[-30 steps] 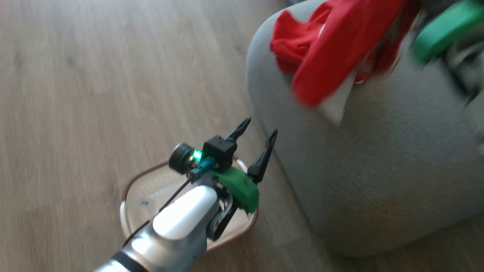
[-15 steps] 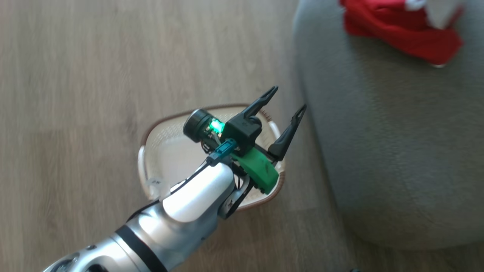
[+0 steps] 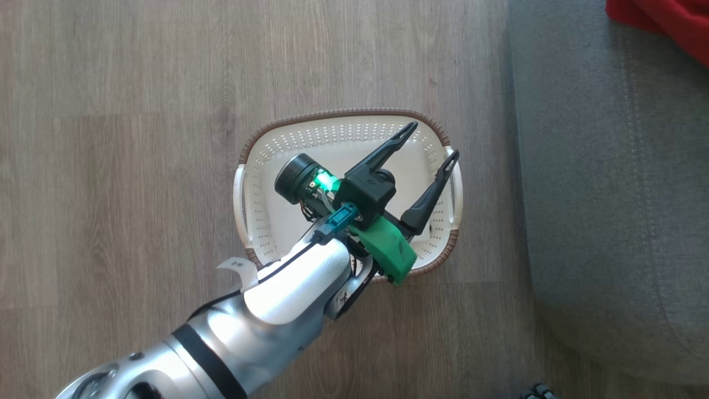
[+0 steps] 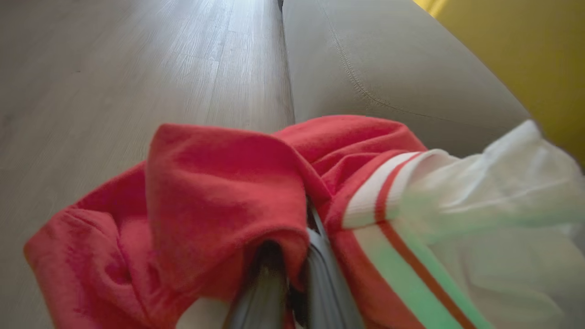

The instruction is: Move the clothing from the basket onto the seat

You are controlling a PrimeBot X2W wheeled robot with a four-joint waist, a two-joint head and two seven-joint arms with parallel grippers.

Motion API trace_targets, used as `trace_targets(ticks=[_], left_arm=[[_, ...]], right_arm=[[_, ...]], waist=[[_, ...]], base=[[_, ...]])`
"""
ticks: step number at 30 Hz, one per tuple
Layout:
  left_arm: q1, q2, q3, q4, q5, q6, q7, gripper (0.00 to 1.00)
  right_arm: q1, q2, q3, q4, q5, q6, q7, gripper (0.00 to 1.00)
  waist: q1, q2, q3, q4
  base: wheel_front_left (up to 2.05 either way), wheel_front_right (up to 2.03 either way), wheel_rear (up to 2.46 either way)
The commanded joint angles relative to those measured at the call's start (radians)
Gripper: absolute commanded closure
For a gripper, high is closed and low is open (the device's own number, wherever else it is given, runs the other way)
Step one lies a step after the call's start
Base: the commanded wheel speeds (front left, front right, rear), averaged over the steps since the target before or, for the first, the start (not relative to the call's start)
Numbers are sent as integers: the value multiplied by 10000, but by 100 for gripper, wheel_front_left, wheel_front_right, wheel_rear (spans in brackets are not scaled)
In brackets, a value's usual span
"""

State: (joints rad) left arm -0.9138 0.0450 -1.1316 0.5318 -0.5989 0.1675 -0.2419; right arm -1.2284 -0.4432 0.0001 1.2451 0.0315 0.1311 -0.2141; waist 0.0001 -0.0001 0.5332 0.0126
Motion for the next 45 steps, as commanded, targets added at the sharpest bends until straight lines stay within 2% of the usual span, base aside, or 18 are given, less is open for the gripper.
trace_targets(ticks=[1,3,5,6,15,21,28,34,36,45], left_arm=[[-279,53,149,-241,-31,41,-43,0],[-268,53,148,-182,-60,29,-58,0],[-242,54,161,-130,-88,38,-70,0],[-229,55,170,-106,-102,47,-76,0],[-54,125,309,119,-266,14,-130,0],[172,286,500,228,-410,23,-159,0],[603,478,858,281,-637,67,-184,0],[1179,723,1638,114,-849,196,-195,0],[1574,911,2176,-47,-840,299,-196,0],[2821,1517,3397,-517,-759,438,-197,0]], right_arm=[[121,-111,-87,-150,-207,-4,-159,100],[220,-59,-249,-40,-411,-4,-211,96],[286,-10,-402,18,-600,-4,-261,25],[307,29,-468,34,-681,-4,-286,0],[960,623,-580,-335,-849,-4,-466,0],[2004,1043,-113,-1547,-343,-4,-474,0],[3044,1117,648,-2708,381,-4,-475,0],[3555,1179,940,-3122,1068,-4,-476,0],[3751,1264,998,-3099,1208,-4,-476,0],[4583,1478,994,-3684,1579,-4,-476,0]], waist=[[-1,1,-18,18],[-1,1,-56,7],[-1,1,-107,-42],[-1,1,-133,-77],[-1,1,-732,-601],[-1,1,-1363,-1012],[-1,1,-2201,-1248],[-1,1,-2981,-1113],[-1,1,-3371,-924],[-1,1,-4256,-245]], base=[[0,0,0],[0,0,0],[0,0,0],[0,0,0],[0,0,0],[0,0,0],[0,0,0],[0,0,0],[0,0,0],[0,0,0]])
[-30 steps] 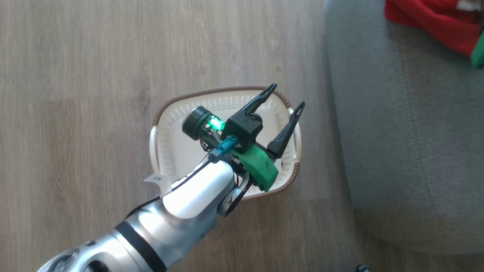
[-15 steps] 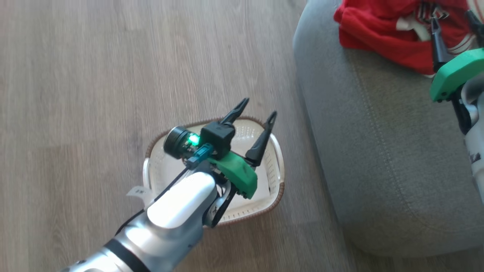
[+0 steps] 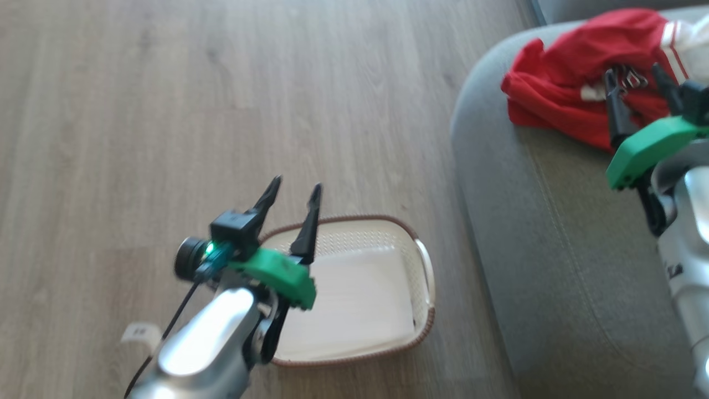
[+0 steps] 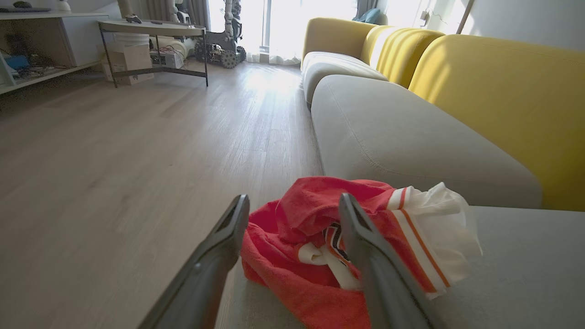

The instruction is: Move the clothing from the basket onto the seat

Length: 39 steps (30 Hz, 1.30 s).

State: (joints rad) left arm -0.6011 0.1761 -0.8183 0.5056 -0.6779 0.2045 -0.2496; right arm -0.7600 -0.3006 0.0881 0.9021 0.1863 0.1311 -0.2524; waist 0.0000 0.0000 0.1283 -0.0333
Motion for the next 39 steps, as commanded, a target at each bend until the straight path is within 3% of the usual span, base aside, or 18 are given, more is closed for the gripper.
trace_targets(ticks=[1,9,20,28,39], left_arm=[[-115,277,415,-335,33,95,-121,0],[1563,879,1680,-1194,130,502,-121,0],[3565,1683,2896,-2659,406,1167,-122,0],[4963,1986,3619,-3729,556,1541,-122,0],[6009,1984,4042,-4115,614,1504,-122,0]], right_arm=[[50,87,79,-366,63,-4,-93,0],[1573,709,-363,-1713,34,-4,-93,0],[4528,2323,-1555,-4851,-676,-4,-4,0],[6368,2498,-1484,-6734,-287,-4,407,0],[7615,2502,-1201,-7610,100,-4,561,0]], waist=[[0,0,-297,300],[0,0,-837,822],[0,0,-1301,1099],[0,0,-1455,1004],[0,0,-1567,929]], base=[[0,0,0],[0,0,0],[0,0,0],[0,0,0],[0,0,0]])
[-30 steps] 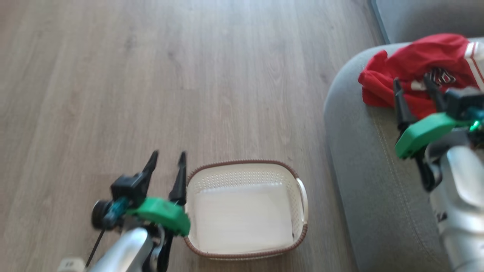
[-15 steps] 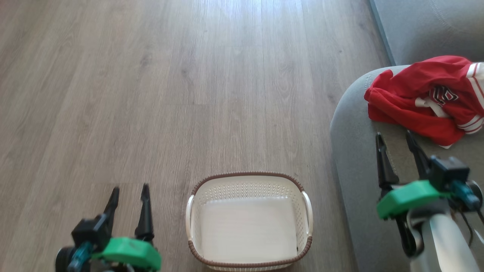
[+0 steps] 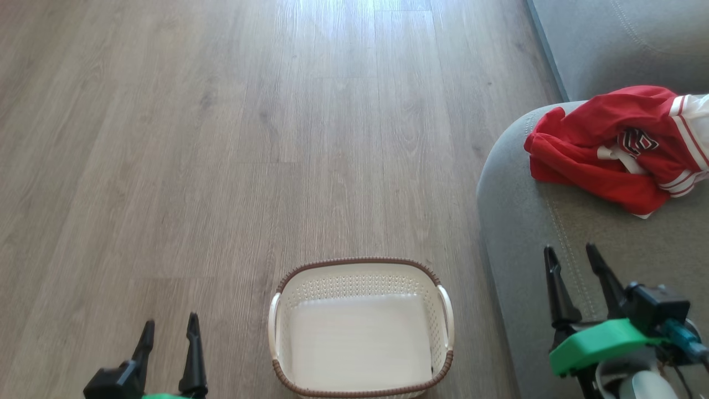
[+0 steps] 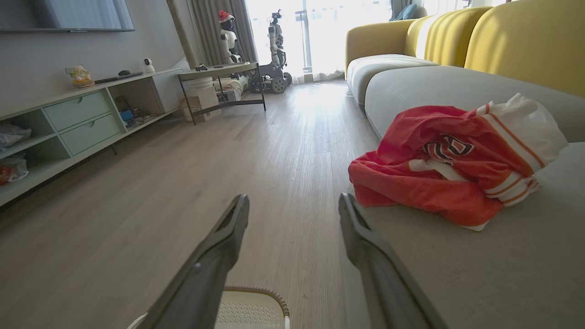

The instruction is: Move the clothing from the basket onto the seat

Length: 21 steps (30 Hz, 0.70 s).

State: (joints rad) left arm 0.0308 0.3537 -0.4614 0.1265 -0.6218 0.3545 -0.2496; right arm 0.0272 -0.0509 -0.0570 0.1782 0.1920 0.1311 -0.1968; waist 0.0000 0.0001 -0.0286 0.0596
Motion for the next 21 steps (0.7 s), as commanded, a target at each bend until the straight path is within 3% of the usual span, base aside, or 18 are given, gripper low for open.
trace_targets(ticks=[1,10,21], left_arm=[[-246,205,524,-340,59,-55,-122,0],[163,81,942,-112,90,-448,-122,0],[396,-99,1269,113,216,-583,-122,0]], right_arm=[[-179,5,276,-398,75,-4,10,0],[100,6,313,-473,159,-4,-9,0],[186,6,419,-342,195,-4,-64,0]], waist=[[0,-1,-2,-7],[0,-1,-35,2],[0,-1,-132,32]], base=[[0,0,0],[0,0,0],[0,0,0]])
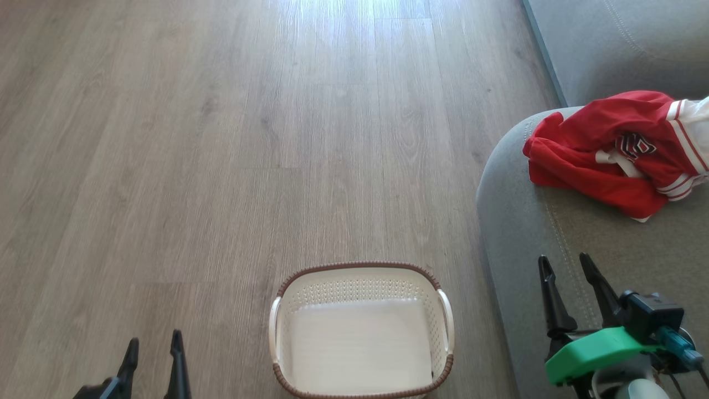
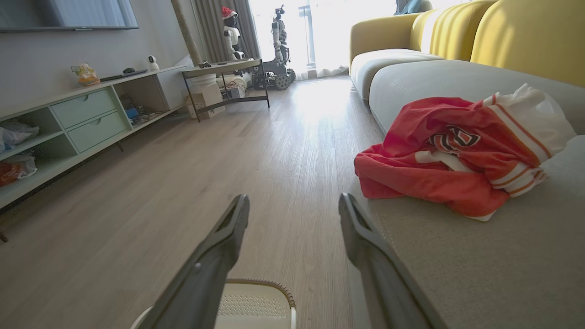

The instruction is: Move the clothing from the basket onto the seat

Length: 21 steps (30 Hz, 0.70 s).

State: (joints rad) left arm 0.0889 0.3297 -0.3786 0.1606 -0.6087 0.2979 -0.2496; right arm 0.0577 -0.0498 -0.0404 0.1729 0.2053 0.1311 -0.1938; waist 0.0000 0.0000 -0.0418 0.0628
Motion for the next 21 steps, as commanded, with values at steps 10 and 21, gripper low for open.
trace_targets(ticks=[10,21], left_arm=[[-105,34,647,-155,311,-124,-122,0],[-151,-24,691,-120,499,-211,-122,0]], right_arm=[[-105,-5,276,-237,24,-4,-100,0],[-118,-5,296,-221,54,-4,-82,0]], waist=[[0,0,-27,-19],[0,0,-17,-22]], base=[[0,0,0],[0,0,0]])
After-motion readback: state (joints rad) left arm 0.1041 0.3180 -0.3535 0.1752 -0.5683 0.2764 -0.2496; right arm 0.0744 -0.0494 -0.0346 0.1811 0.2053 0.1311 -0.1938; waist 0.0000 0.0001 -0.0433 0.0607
